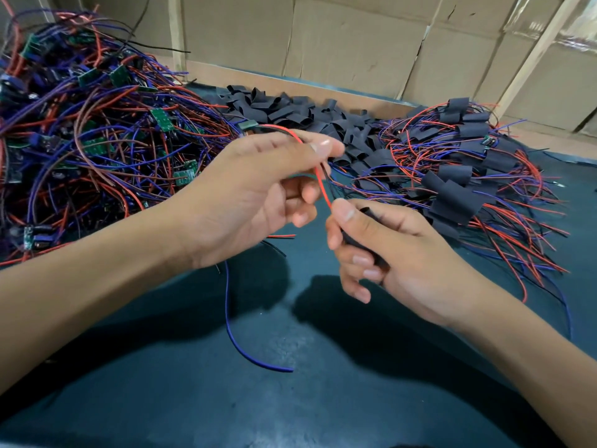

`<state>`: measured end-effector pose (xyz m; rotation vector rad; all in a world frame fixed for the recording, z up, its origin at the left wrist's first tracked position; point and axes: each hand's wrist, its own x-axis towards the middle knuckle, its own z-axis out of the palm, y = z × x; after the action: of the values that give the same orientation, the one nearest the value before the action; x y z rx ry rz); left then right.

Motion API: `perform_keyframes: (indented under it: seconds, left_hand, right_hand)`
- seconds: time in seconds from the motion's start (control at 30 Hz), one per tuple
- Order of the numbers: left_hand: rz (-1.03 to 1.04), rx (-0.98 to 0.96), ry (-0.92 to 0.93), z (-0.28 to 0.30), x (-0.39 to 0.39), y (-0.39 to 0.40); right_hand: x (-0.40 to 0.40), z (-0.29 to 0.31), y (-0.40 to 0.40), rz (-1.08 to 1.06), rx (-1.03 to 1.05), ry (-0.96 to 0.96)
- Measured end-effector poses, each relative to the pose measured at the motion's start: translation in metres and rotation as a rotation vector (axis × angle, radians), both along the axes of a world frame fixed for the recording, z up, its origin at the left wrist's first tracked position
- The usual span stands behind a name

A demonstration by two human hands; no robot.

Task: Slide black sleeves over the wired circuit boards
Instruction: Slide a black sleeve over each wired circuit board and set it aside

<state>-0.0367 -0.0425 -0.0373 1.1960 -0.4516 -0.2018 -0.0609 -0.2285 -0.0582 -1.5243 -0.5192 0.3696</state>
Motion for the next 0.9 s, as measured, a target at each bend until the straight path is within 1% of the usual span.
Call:
perform_keyframes:
  seconds: [0.1,0.17,0.27,0.37,0.43,0.53,0.6,0.7,0.8,0.9]
  left_hand:
    - [-0.105,0.113,-0.073,-0.007,0.0,0.001]
    - [-0.126,0.12,-0.102,-0.01,-0.001,0.001]
    - [-0.031,0.07,-0.096,-0.011,0.003,0.002]
    - [0.029,0.015,-0.107,-0.01,0.007,0.004]
    - [0.02,0.018,-0.129,-0.01,0.006,0.004]
    - [0.015,0.087,-0.189,-0.014,0.002,0.001]
    - [0.052,0.141,-0.215,-0.018,-0.001,-0.003]
    - [0.109,0.159,-0.162,-0.022,-0.004,-0.009]
    - [0.127,0.054,-0.067,-0.024,-0.004,-0.011]
    - [0.105,-0.063,0.022,-0.022,-0.002,-0.011]
  right_hand:
    - [0.002,0.0,-0.002,0.004,0.057,0.052]
    - [0.002,0.0,-0.003,0.001,0.053,0.042]
    - [0.002,-0.001,-0.004,-0.053,-0.03,-0.097]
    - [0.001,-0.002,-0.005,-0.158,-0.215,-0.202]
    - [0.0,-0.001,-0.004,-0.158,-0.233,-0.209]
    - [-0.002,-0.001,-0.002,-0.158,-0.209,-0.21]
    - [-0.003,-0.001,-0.001,-0.174,-0.208,-0.244]
    - [-0.003,-0.001,0.001,-0.204,-0.214,-0.299]
    - [0.0,-0.003,-0.001,-0.22,-0.158,-0.271]
    - [0.001,-0.008,-0.003,-0.2,-0.172,-0.286]
